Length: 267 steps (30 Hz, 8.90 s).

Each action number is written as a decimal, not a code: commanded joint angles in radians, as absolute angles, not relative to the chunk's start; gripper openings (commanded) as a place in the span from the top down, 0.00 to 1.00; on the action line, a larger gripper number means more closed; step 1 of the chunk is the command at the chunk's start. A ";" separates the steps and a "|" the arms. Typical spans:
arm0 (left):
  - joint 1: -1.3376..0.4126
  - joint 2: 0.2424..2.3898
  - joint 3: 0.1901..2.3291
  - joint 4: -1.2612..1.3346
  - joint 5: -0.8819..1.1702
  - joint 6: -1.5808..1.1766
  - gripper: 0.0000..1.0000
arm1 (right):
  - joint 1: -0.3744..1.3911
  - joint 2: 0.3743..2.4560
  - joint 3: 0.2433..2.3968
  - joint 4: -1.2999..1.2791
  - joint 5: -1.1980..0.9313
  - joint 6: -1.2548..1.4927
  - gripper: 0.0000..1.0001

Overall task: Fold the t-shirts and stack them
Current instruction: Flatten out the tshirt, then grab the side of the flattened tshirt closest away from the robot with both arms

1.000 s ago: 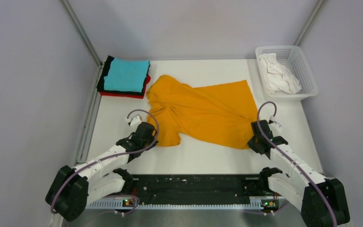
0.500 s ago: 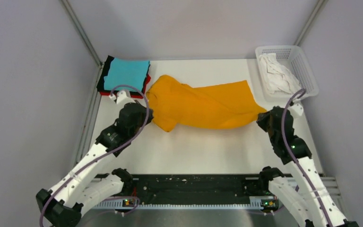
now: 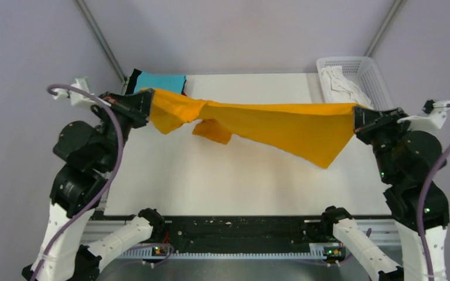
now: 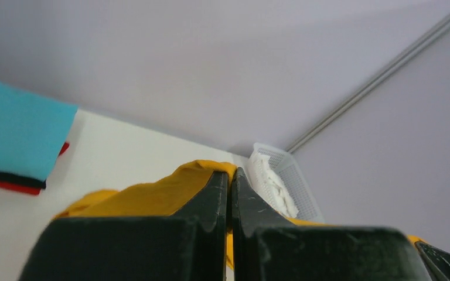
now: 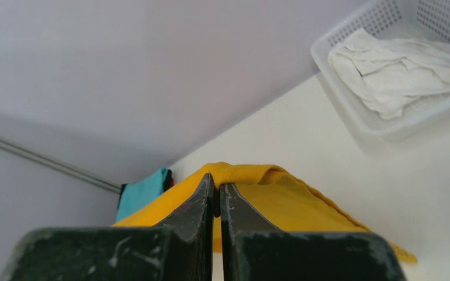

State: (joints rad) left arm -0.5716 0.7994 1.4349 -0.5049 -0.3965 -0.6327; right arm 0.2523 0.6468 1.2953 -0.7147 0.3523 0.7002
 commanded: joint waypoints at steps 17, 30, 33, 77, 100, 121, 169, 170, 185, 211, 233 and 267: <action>-0.560 0.901 2.086 -0.630 -0.016 -0.345 1.00 | 0.247 0.635 1.761 -0.883 0.059 0.600 1.00; -0.559 0.980 1.488 -0.386 -0.582 -0.299 1.00 | 0.245 0.585 1.309 -0.735 0.330 0.630 1.00; -0.533 1.060 1.355 -0.286 -0.601 -0.317 1.00 | 0.245 0.610 1.151 -0.650 0.390 0.634 1.00; -0.222 2.330 2.148 -0.382 -0.099 -0.374 0.12 | 0.076 1.821 1.430 -0.308 0.424 0.476 0.17; -0.267 2.082 1.457 0.073 0.244 -0.753 0.01 | 0.271 1.475 0.635 0.077 -0.031 0.487 0.01; -0.282 2.261 1.678 0.042 0.150 -0.772 0.01 | 0.271 1.532 0.639 0.055 -0.013 0.471 0.01; -0.414 1.638 0.881 -0.122 -0.140 -0.676 0.01 | 0.268 1.300 0.559 -0.144 0.315 0.547 0.01; -0.406 1.671 0.900 -0.127 -0.133 -0.680 0.01 | 0.267 1.331 0.571 -0.141 0.322 0.549 0.01; -0.280 2.057 1.393 -0.279 -0.062 -0.663 0.01 | 0.158 1.808 0.991 -0.078 0.199 0.487 0.01; -0.667 1.176 0.686 -0.388 -0.275 -0.897 0.01 | 0.159 0.546 0.353 -0.334 0.223 0.722 0.01; -1.163 0.921 0.486 -0.840 -0.238 -1.275 0.06 | 0.161 0.524 0.328 -0.402 0.225 0.682 0.01; -1.152 1.145 0.484 -0.655 -0.431 -1.265 1.00 | 0.160 0.499 0.394 -0.473 0.204 0.691 0.01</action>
State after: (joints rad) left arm -1.1545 1.1374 0.5159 -0.6899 -0.4297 -1.2415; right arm 0.1612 0.4995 0.3161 -0.4198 0.1921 0.6846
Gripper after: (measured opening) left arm 0.028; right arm 0.988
